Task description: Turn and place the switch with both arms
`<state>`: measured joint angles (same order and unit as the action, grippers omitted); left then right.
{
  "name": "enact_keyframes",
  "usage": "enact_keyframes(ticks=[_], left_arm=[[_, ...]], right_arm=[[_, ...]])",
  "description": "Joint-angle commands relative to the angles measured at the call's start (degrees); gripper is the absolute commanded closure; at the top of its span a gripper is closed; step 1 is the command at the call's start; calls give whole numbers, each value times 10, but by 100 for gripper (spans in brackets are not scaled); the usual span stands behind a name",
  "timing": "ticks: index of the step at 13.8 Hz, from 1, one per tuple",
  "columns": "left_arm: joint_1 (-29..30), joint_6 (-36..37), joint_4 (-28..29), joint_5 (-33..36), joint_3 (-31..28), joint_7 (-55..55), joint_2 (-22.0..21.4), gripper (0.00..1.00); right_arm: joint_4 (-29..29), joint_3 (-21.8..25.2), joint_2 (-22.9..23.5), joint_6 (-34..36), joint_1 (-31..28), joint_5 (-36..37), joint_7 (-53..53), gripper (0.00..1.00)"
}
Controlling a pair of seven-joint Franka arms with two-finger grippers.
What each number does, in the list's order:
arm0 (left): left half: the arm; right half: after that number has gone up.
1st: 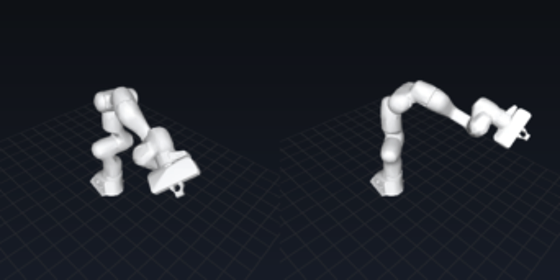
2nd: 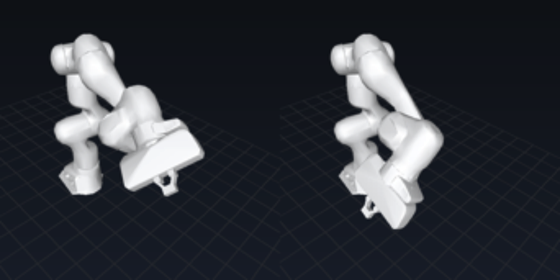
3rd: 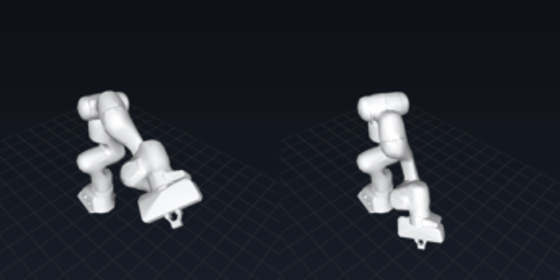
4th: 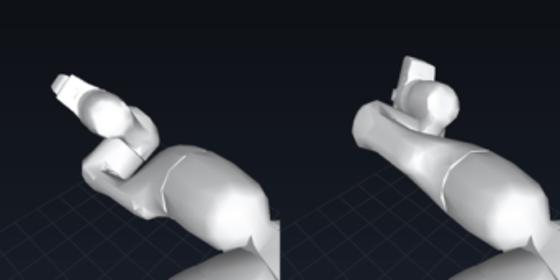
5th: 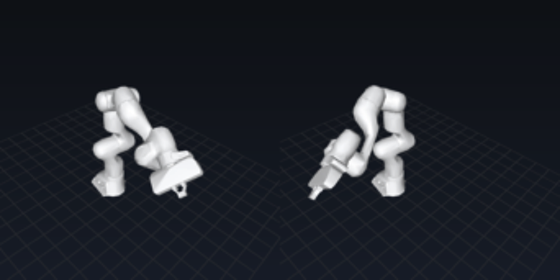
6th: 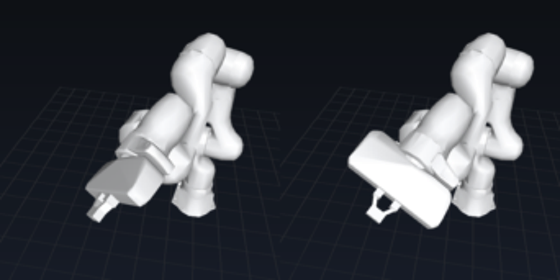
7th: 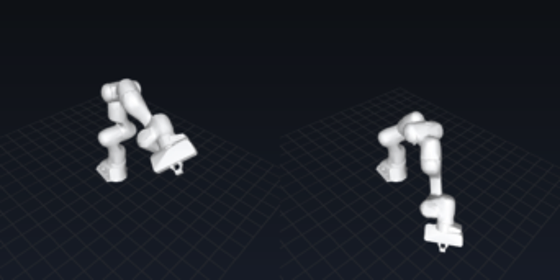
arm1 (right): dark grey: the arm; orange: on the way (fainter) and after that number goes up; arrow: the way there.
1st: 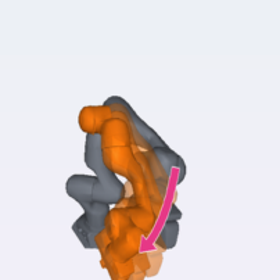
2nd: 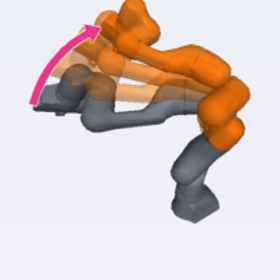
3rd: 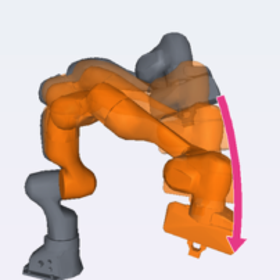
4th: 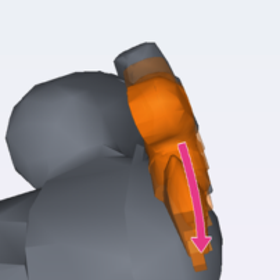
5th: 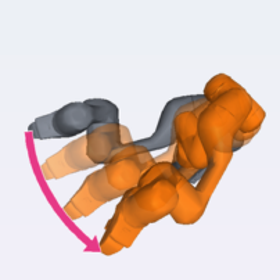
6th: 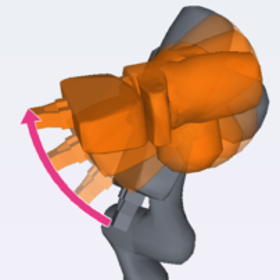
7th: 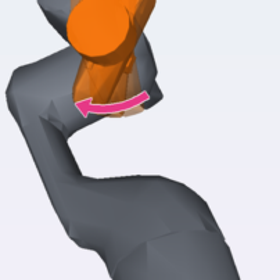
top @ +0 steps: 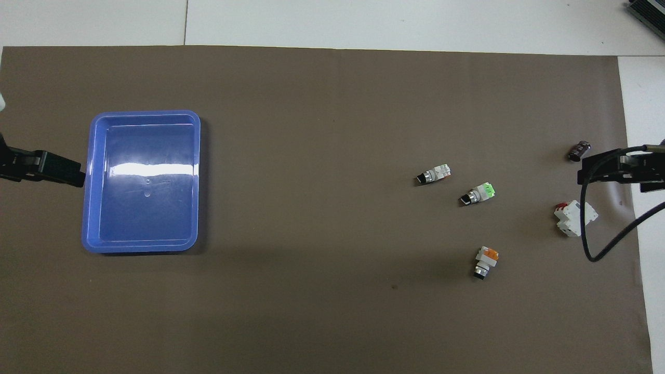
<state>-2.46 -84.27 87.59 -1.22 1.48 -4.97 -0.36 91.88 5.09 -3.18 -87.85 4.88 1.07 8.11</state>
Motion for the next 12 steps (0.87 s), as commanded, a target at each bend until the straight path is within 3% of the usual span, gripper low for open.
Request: enact_keyframes(ticks=[1,12], left_arm=[[-2,-12,14,10,5,4,-13,0],[-3,-9,15,9,5,5,-13,0]], right_arm=[[8,-2,-9,6,-5,-12,1,0],[14,-3,-13,-6,0,-12,36,0]])
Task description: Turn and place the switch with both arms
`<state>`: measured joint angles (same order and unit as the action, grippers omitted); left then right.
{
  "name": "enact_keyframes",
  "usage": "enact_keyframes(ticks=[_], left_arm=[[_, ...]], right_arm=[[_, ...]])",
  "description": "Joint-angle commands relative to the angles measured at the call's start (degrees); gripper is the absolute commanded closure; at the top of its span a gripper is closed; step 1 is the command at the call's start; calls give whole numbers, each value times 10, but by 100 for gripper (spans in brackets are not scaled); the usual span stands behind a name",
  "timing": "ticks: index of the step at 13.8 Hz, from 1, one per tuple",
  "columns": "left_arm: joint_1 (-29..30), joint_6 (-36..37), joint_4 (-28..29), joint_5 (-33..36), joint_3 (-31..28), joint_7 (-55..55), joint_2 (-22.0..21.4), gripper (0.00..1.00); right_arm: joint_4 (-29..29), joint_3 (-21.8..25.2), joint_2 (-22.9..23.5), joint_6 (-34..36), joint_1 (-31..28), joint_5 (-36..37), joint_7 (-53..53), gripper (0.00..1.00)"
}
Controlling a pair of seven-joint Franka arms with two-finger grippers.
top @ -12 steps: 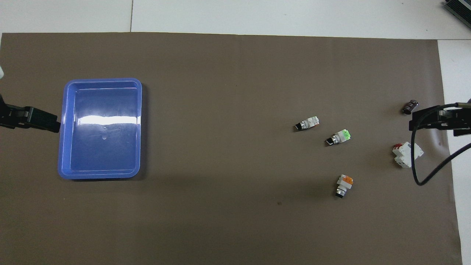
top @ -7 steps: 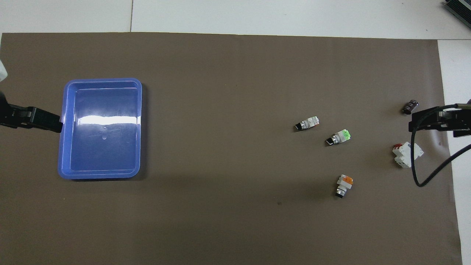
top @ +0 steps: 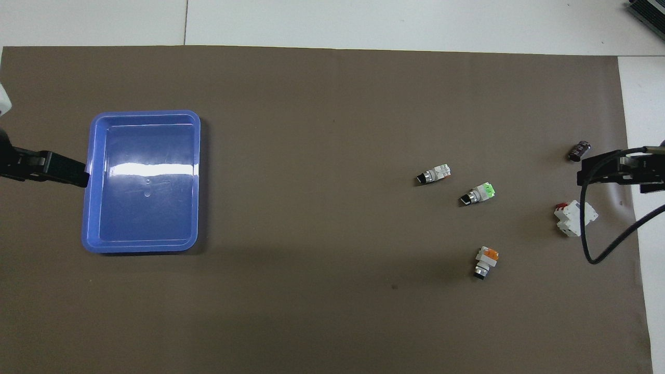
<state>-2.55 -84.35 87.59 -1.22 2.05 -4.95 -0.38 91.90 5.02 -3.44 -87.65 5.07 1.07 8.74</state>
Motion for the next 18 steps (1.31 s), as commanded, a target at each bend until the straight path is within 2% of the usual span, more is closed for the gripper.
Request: enact_keyframes(ticks=[1,6,8,11,13,15,18], left_arm=[[-1,-7,15,9,0,5,-13,0],[-2,-9,16,9,0,5,-13,0],[-1,-9,16,9,0,4,-14,0],[0,-10,16,9,0,3,-13,0],[0,-9,16,9,0,5,-13,0],[-2,-8,16,9,0,6,-14,0],[-2,-7,18,9,0,6,-14,0]], right_arm=[[17,-2,-11,-7,-1,-12,47,0],[77,-2,-29,-33,-1,-12,174,0],[124,-2,-41,-74,9,-12,234,0],[239,-2,-79,-178,20,-12,300,0],[291,-2,-97,-197,28,-12,339,0],[322,-2,-92,-205,31,-12,376,0],[406,-2,-78,-325,31,-12,462,0]])
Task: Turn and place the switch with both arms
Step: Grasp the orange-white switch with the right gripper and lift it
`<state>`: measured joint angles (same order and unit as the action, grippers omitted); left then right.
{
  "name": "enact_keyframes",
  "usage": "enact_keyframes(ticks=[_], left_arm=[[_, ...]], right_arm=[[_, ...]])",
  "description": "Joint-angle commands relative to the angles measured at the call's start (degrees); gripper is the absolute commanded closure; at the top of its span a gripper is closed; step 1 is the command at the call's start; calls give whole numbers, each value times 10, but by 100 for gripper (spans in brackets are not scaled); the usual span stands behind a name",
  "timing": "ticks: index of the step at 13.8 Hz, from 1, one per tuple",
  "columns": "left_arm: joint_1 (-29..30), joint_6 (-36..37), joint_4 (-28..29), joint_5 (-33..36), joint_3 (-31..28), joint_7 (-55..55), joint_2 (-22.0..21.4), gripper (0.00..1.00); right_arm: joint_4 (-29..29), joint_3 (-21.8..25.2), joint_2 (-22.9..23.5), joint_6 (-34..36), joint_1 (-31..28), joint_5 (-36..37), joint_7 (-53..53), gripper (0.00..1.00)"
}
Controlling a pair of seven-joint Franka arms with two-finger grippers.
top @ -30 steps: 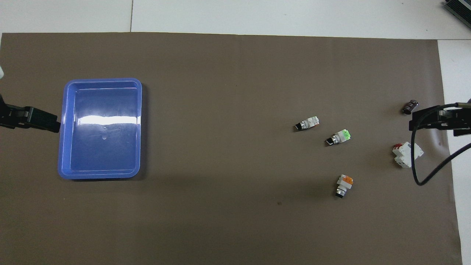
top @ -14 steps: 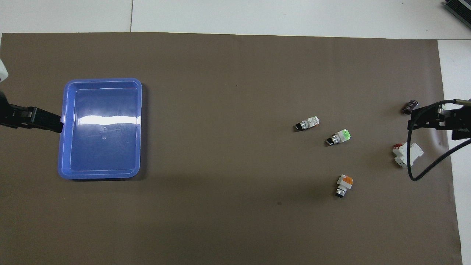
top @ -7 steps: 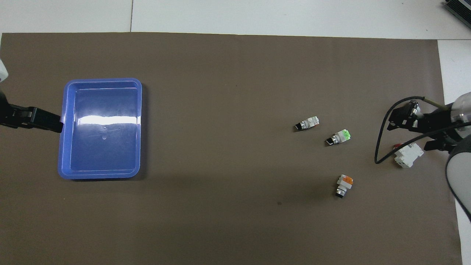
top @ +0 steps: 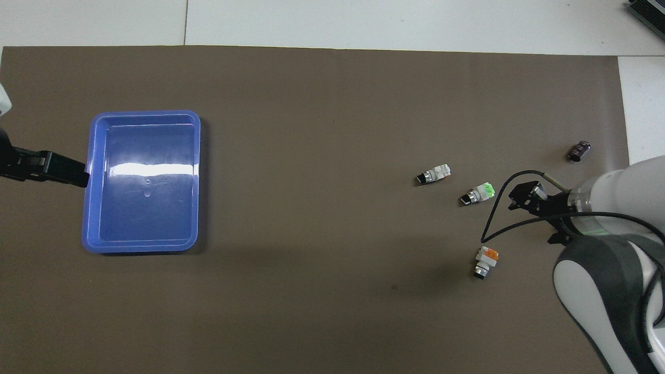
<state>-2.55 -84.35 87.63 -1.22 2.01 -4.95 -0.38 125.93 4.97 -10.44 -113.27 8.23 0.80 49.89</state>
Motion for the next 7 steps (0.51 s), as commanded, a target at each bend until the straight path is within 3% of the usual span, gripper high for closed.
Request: enact_keyframes(ticks=[1,7], left_arm=[[-2,-5,19,9,0,6,-17,0],[-3,-6,23,10,1,5,-18,0]], right_arm=[[99,-1,-5,-98,0,-12,58,0],[207,-1,0,-174,-4,-23,53,0]])
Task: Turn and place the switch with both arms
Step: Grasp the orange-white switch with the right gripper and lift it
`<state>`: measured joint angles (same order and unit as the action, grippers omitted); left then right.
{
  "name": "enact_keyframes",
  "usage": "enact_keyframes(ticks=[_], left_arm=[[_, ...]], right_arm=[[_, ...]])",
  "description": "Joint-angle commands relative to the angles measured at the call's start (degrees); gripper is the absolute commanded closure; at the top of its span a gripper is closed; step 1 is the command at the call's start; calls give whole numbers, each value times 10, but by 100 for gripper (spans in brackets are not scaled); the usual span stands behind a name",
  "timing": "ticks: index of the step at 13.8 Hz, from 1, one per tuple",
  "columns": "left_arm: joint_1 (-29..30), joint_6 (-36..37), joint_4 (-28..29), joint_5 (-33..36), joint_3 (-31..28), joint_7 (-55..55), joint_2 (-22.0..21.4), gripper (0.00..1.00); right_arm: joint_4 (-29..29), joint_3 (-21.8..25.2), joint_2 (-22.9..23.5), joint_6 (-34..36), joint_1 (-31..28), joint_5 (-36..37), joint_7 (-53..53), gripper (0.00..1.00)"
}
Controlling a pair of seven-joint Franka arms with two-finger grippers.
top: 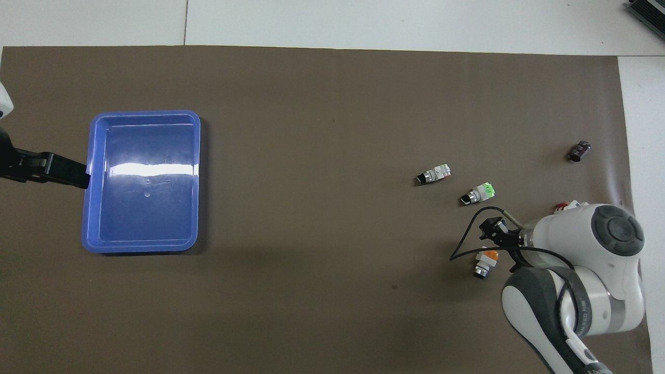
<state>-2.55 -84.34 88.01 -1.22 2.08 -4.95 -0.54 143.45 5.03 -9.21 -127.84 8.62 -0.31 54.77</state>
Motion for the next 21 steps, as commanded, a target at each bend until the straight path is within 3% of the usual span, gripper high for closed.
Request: enact_keyframes(ticks=[1,3,10,11,12,13,14,16,21], left_arm=[[-3,-6,19,9,0,5,-17,0],[-3,-7,19,9,-1,5,-17,0],[-3,-7,27,9,0,5,-22,0],[-3,-8,26,9,0,6,-21,0],[-3,-10,26,9,0,6,-21,0],[-3,-10,26,9,0,6,-21,0],[-4,-10,26,9,1,7,-22,0],[-4,-6,27,9,1,6,-22,0],[-4,0,28,9,2,6,-23,0]], right_arm=[[49,-2,-8,-62,-8,-12,4,0],[79,-2,3,-114,-10,-12,2,0],[84,-3,18,-119,-15,-33,1,5],[84,-3,18,-119,-13,-42,-1,14],[84,-2,18,-119,-18,-43,-4,40],[83,-3,18,-118,-18,-44,-5,92],[79,-3,22,-119,-18,-57,2,100],[34,-2,42,-89,-20,-105,-6,100],[-144,-3,82,107,-19,-176,47,100]])
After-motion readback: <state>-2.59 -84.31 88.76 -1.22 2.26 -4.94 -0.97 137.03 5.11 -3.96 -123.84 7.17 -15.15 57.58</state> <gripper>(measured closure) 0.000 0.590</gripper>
